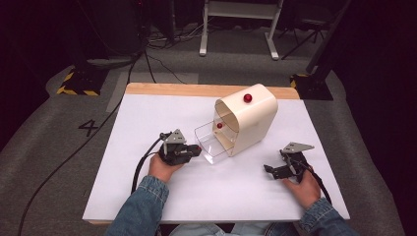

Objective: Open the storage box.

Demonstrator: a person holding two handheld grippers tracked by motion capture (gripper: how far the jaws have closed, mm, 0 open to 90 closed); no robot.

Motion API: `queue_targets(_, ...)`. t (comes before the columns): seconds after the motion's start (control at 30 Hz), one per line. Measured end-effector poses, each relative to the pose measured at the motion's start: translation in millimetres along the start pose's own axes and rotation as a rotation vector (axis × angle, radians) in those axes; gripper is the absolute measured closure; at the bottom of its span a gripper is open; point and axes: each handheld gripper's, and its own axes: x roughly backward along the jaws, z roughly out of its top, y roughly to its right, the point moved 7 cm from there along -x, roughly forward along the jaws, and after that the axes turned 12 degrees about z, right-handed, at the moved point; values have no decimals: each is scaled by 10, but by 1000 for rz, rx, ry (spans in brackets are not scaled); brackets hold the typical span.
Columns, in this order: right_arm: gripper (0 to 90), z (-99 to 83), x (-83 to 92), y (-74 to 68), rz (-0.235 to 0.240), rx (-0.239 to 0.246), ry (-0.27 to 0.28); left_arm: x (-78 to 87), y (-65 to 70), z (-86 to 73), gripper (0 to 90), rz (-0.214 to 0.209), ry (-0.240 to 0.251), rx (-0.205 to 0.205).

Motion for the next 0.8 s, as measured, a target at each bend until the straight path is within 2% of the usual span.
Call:
queue_targets(0.13,26,0,0,0,0,-1,0,0,2,-34,723,3,-13,-9)
queue_targets(0.23,26,1,0,1,0,-1,0,8,5,-32,617,-4,-19,-1)
queue_targets(0.37,26,1,0,0,0,-1,0,15,12,-54,528,-3,-43,0)
queue_targets(0.5,26,0,0,0,0,0,0,44,18,-65,517,-11,-50,-8)
queue_targets(0.63,26,0,1,0,0,0,0,106,12,-29,502,-6,-33,-5)
queue_targets(0.8,26,0,1,-1,0,0,0,214,8,104,496,1,7,-13)
